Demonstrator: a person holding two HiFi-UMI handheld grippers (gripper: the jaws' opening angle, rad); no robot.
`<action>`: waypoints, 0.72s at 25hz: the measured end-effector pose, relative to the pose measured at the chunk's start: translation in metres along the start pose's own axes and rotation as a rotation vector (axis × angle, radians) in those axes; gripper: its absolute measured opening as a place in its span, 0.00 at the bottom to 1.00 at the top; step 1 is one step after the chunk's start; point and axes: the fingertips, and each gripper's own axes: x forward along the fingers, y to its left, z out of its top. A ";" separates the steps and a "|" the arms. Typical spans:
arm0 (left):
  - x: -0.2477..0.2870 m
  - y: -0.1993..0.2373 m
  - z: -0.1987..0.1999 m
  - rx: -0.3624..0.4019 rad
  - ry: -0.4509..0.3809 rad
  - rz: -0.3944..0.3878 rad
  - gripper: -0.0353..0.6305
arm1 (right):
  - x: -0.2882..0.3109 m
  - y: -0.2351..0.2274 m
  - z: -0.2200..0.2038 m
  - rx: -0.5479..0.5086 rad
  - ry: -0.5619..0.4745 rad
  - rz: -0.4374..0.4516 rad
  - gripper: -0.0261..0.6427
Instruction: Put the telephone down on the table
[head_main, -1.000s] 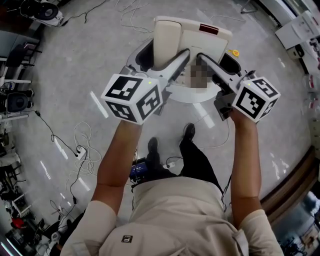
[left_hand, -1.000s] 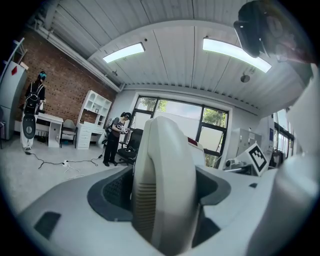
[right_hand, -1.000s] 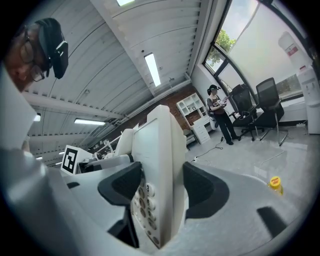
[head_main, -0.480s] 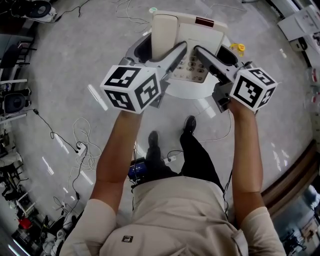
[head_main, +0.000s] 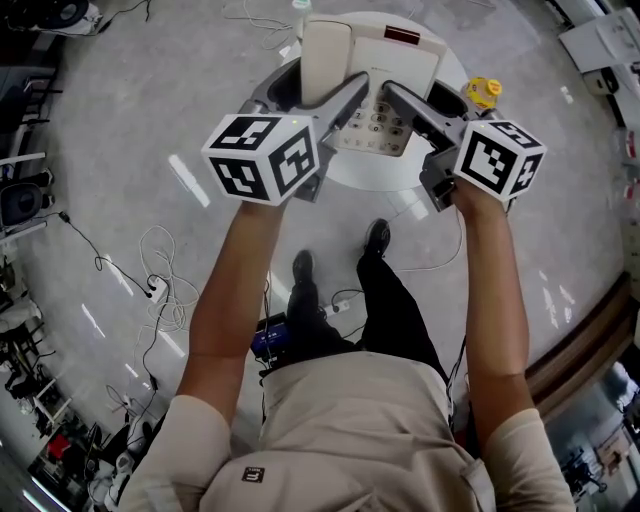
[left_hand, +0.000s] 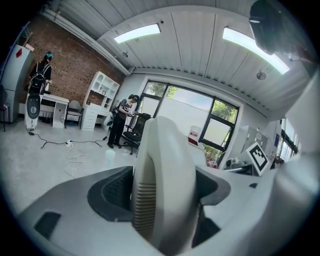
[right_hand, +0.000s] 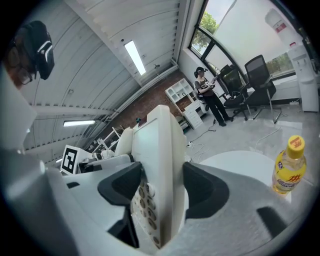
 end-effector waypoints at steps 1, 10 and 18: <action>0.003 0.003 -0.004 -0.005 0.007 0.003 0.58 | 0.003 -0.004 -0.004 0.006 0.005 -0.002 0.42; 0.030 0.032 -0.048 -0.050 0.074 0.030 0.58 | 0.028 -0.043 -0.038 0.063 0.051 -0.007 0.42; 0.040 0.066 -0.079 -0.090 0.130 0.052 0.58 | 0.058 -0.062 -0.068 0.116 0.103 -0.011 0.42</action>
